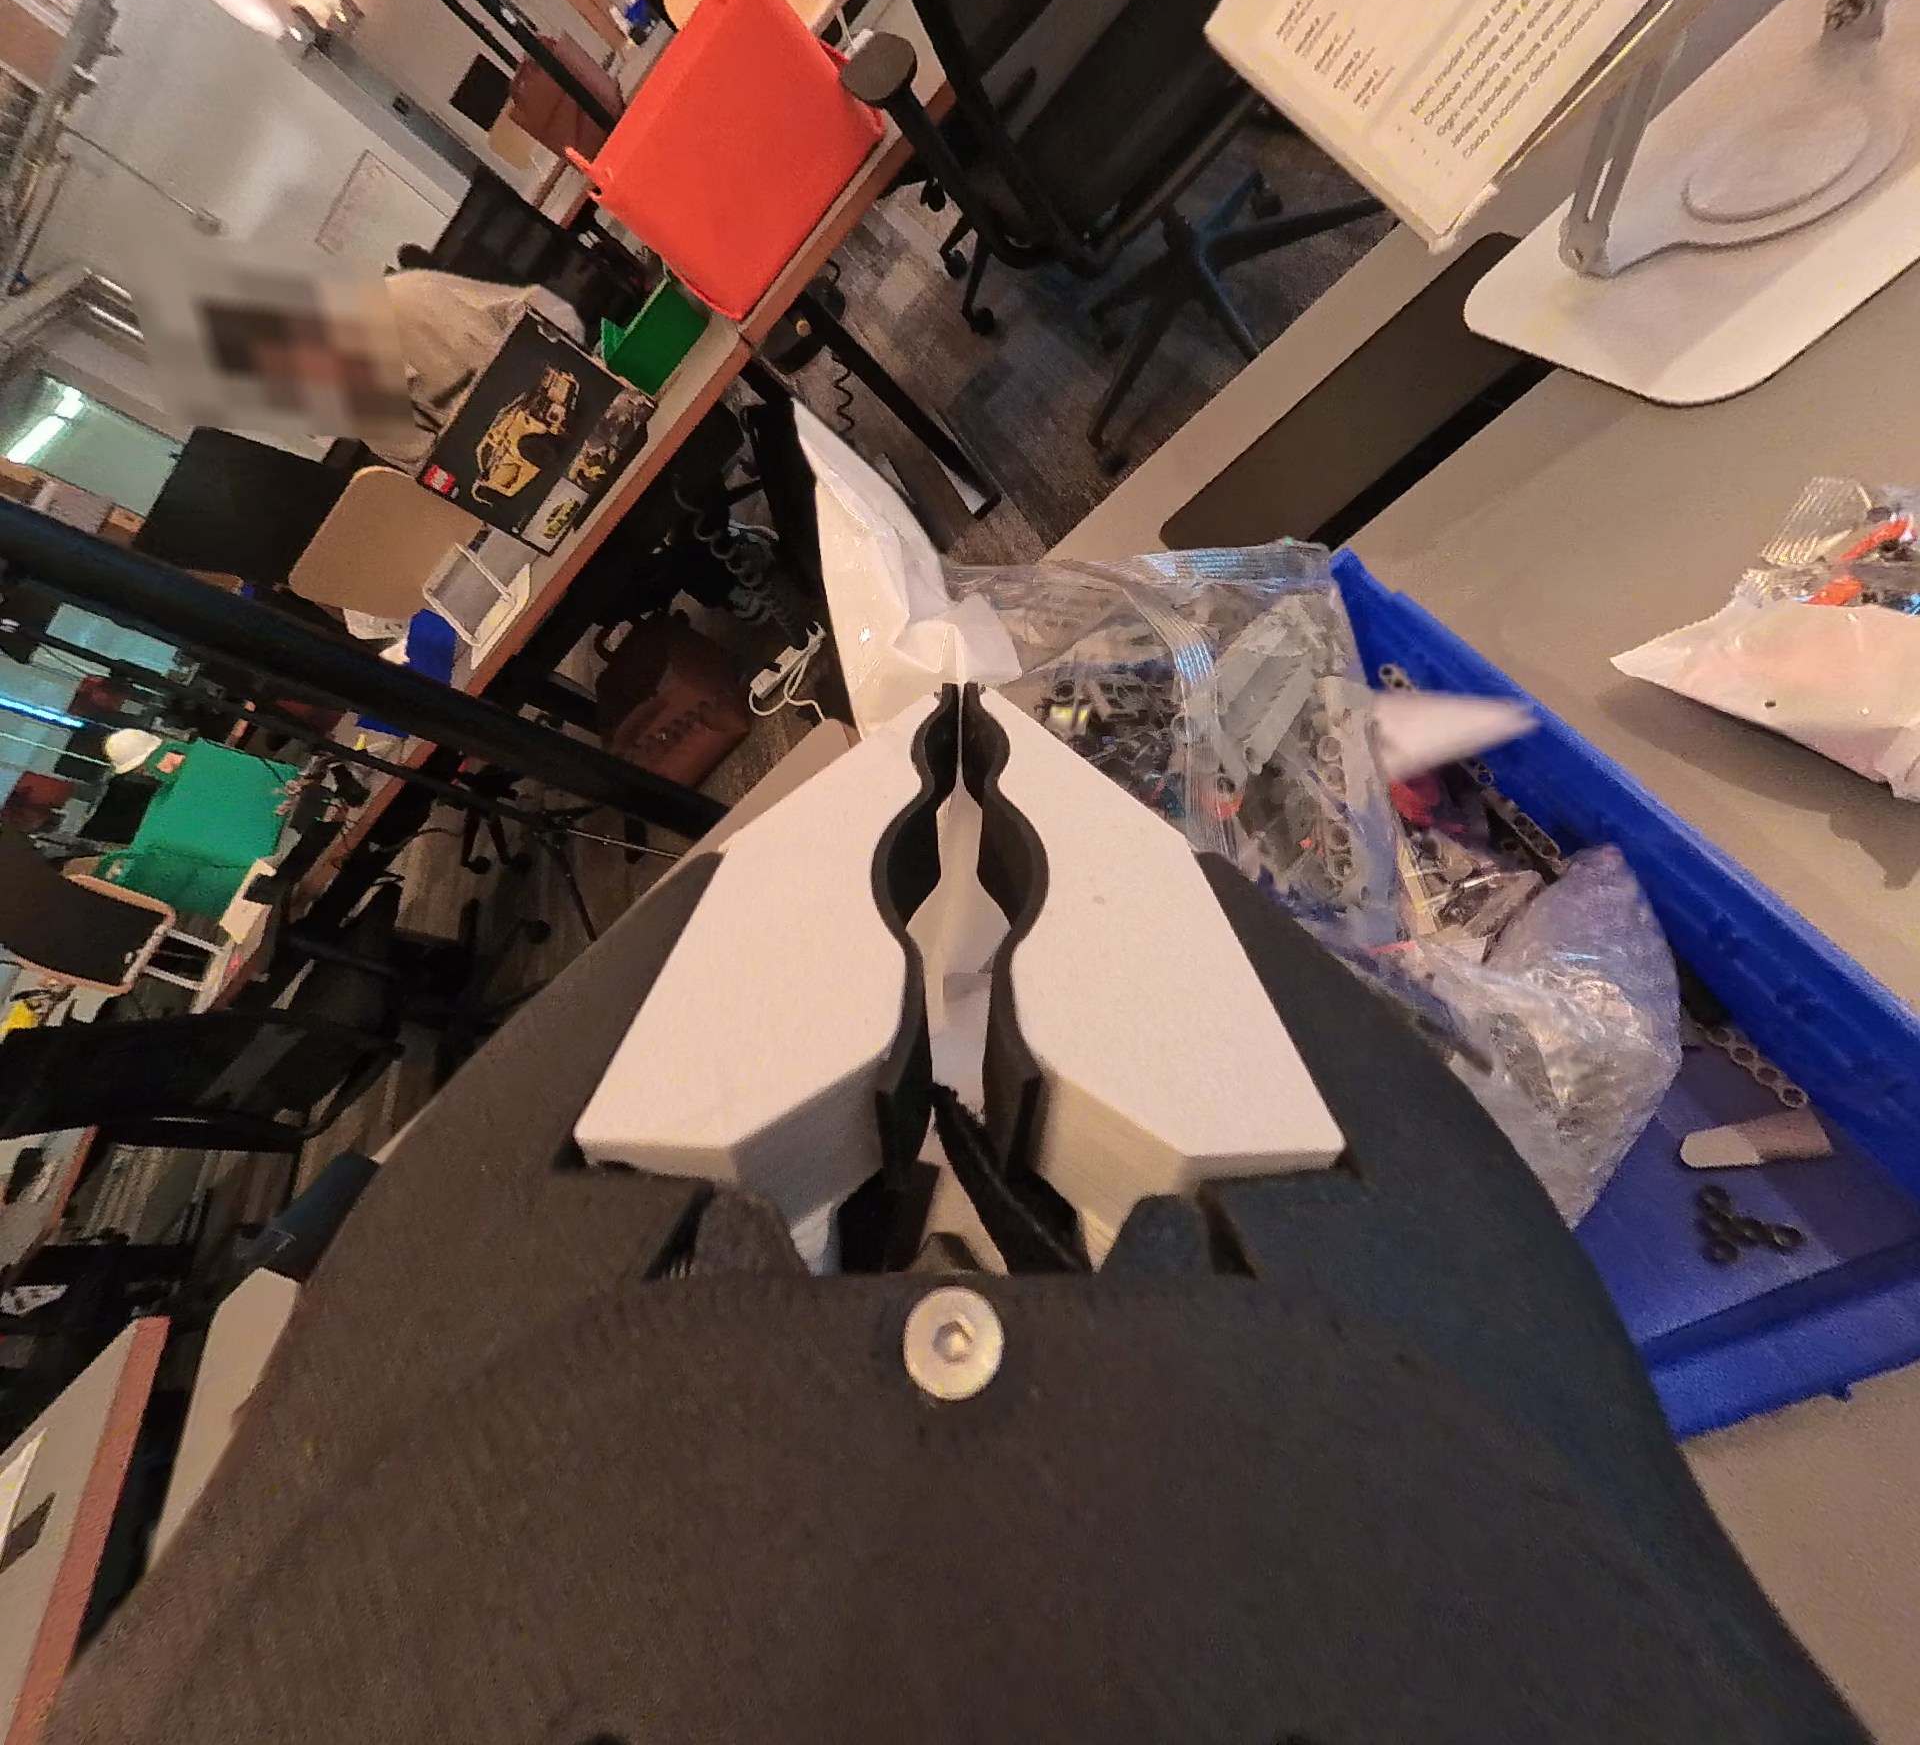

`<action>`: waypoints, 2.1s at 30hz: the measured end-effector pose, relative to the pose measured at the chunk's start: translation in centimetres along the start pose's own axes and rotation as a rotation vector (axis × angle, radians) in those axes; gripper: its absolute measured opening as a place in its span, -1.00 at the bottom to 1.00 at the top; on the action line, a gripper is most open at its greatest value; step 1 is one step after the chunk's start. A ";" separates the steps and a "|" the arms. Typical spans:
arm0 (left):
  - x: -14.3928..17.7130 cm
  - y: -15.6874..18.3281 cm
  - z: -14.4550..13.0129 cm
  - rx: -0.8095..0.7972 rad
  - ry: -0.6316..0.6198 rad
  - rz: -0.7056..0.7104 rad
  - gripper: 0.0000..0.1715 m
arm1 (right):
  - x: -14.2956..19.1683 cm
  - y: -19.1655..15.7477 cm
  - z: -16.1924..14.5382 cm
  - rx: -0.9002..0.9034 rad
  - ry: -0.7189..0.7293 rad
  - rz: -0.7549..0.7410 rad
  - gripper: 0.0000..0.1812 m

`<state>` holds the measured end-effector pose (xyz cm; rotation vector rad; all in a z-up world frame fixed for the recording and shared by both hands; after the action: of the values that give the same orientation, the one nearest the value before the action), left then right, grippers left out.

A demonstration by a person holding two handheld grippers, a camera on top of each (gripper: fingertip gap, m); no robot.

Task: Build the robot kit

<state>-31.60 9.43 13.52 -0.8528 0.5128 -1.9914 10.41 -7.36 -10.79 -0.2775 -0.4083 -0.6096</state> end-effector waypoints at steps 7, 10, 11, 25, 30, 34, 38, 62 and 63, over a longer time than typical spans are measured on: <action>-0.1 0.8 1.7 -0.054 0.032 -0.002 -1.00 | 0.0 -1.2 1.5 0.079 0.014 -0.032 -0.67; -0.1 1.3 2.2 -0.083 0.036 -0.014 -1.00 | -0.8 -4.9 6.0 0.118 0.148 0.017 -0.61; 0.0 1.5 2.4 -0.085 0.044 -0.020 -1.00 | -1.8 -6.4 7.7 0.124 0.172 0.033 -0.56; 0.3 4.2 5.9 -0.133 0.125 -0.085 -1.00 | -27.8 -13.7 19.7 0.229 -0.009 0.164 -0.86; -1.3 2.1 3.3 -0.072 0.078 -0.075 -1.00 | -27.7 -13.0 17.4 0.256 -0.083 0.161 -1.00; -0.8 -2.3 2.1 0.110 0.187 -0.028 -1.00 | -27.0 -13.4 15.5 0.282 -0.088 0.162 -1.00; -1.9 -1.2 1.3 0.030 0.100 -0.060 -1.00 | -26.4 -13.5 15.7 0.279 -0.090 0.189 -1.00; 2.0 10.6 16.3 -0.040 0.431 -0.363 -1.00 | -9.9 -5.9 21.8 -0.339 0.730 0.512 -0.55; 1.8 11.2 16.6 -0.032 0.440 -0.356 -1.00 | -9.0 -5.5 21.3 -0.325 0.716 0.480 -0.59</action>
<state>-13.69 1.57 18.33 -0.5471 0.6769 -2.5257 -5.78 0.63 4.77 -0.4271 0.4459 -0.2647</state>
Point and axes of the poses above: each gripper's, where its closed fingertips meet, x back along the fingers, z out of its top, y = z × x across the jaws, the point moved 5 cm from there along x, back along the fingers, and after that the axes turned 1 degree about -x, right-handed, at the moved point
